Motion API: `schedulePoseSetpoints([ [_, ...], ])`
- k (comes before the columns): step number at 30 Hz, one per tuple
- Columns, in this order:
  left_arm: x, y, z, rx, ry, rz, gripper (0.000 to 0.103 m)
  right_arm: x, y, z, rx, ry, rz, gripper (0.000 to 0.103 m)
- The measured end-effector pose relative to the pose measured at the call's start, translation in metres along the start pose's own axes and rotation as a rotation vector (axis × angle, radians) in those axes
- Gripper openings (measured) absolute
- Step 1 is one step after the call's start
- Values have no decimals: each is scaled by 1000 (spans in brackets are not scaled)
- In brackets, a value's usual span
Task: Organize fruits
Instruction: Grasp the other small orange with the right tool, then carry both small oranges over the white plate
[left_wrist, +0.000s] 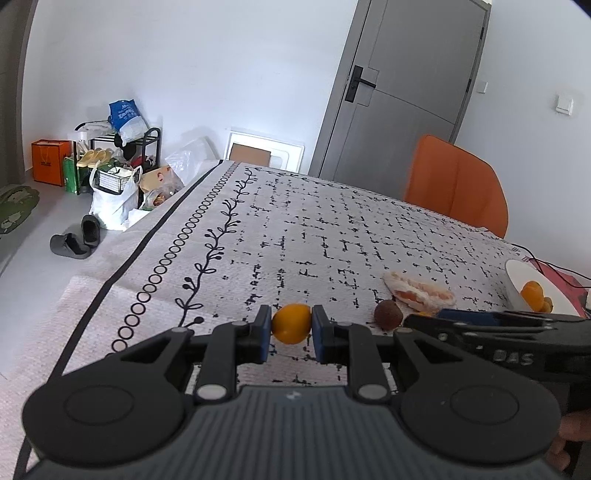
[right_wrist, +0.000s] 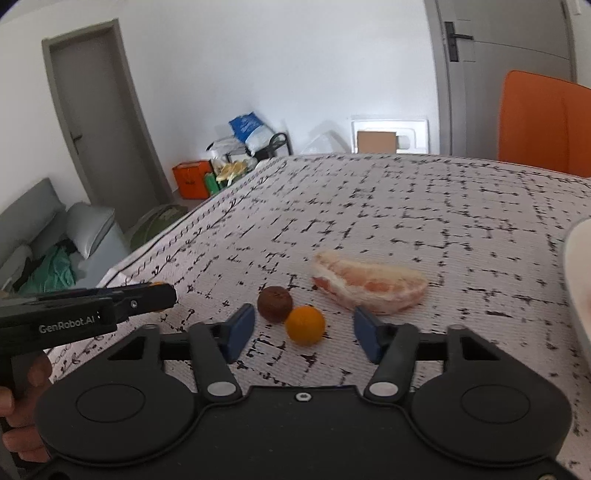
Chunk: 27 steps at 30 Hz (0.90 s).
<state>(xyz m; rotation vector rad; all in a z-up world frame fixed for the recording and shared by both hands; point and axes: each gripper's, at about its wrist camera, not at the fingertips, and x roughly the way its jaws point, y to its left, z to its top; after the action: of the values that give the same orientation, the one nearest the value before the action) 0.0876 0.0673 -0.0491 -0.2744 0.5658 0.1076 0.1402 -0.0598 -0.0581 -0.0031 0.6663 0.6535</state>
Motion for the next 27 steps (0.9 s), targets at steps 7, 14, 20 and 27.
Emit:
schedulePoseSetpoints([
  [7,1,-8,0,17,4,-4,21,-3,-2,-3,-27,-12,-19,22],
  [14,3,-29,1,49,1,-35,21,-30,-22,-5,12,-64,-63,22],
  [20,5,-55,4,87,-5,-75,21,-60,-42,-8,61,-124,-99,22],
  [27,6,-85,4,128,-12,-123,21,-89,-66,-13,101,-177,-164,22],
])
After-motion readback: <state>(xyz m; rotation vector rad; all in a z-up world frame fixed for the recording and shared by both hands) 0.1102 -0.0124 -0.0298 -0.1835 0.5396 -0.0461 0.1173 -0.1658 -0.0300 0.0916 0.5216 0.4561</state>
